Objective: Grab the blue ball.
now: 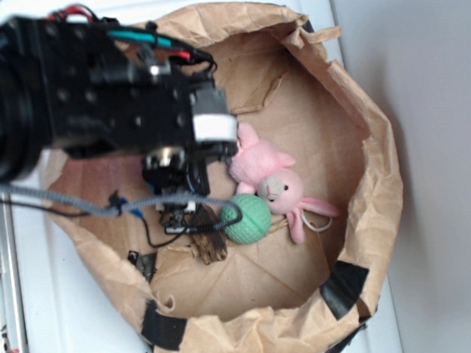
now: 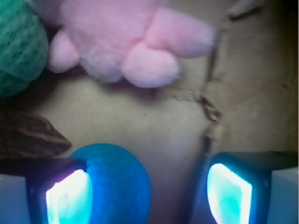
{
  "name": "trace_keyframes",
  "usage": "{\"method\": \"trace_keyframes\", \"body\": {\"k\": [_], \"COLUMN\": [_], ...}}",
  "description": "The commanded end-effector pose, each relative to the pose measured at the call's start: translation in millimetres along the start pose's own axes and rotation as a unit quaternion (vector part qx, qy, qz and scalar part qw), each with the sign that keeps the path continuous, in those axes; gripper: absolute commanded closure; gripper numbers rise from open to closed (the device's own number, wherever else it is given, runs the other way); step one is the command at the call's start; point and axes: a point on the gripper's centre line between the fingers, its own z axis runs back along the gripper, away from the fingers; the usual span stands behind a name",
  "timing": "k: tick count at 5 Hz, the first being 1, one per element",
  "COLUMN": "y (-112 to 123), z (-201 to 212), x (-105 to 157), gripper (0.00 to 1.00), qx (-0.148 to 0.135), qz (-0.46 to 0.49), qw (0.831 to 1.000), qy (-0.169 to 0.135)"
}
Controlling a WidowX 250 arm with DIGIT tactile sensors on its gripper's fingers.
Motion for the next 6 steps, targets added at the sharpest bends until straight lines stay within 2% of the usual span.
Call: {"method": "trace_keyframes", "body": {"k": [1, 2, 3, 4, 5, 6], "y": [6.5, 5.8, 6.5, 7.4, 8.3, 23.0], "z": [-3.6, -7.8, -2.7, 5.5, 21.6, 69.6], "x": [11.1, 17.6, 26.4, 23.4, 18.7, 13.6], "gripper": [1.00, 1.00, 1.00, 1.00, 1.00, 1.00], "qx": [0.006, 0.013, 0.007, -0.007, -0.025, -0.074], "qz": [0.049, 0.065, 0.091, 0.104, 0.108, 0.127], "qw": [0.999, 0.998, 0.996, 0.995, 0.994, 0.989], "qy": [-0.014, -0.011, -0.009, -0.004, -0.007, -0.006]}}
